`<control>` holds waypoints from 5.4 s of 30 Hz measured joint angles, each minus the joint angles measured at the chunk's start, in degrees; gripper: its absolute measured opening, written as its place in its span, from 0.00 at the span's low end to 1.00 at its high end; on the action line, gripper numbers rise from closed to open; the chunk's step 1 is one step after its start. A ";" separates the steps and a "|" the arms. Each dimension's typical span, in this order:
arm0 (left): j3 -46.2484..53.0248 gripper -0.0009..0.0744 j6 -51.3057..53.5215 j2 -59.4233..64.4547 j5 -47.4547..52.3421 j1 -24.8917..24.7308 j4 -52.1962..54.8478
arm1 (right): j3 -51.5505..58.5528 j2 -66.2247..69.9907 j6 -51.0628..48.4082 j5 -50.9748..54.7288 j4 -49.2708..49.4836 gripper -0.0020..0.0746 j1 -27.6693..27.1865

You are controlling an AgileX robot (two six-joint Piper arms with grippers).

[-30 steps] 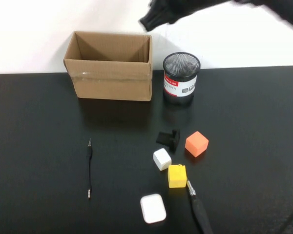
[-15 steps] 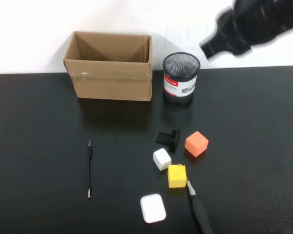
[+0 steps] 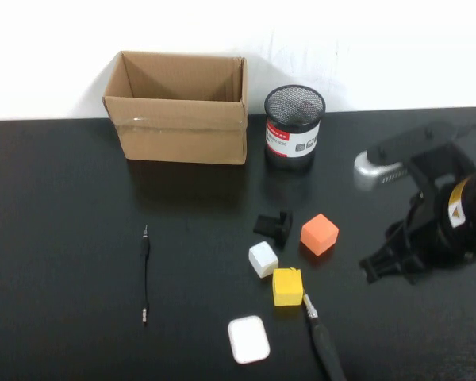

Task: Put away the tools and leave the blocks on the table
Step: Pick up the black Screwdriver from the table, then place the picked object into the round holder, then pick up the long Screwdriver from the table

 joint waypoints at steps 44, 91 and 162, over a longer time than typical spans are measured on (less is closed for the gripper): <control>0.00 0.01 0.00 0.00 0.00 0.00 0.00 | 2.00 24.98 -14.53 -12.68 14.24 0.02 2.91; 0.00 0.01 0.00 0.00 0.00 0.00 0.00 | -17.29 40.21 -8.20 -98.15 -1.15 0.03 -13.04; 0.00 0.01 0.00 0.00 0.00 0.00 0.00 | 44.66 -48.40 -8.04 -47.80 -10.45 0.02 -30.54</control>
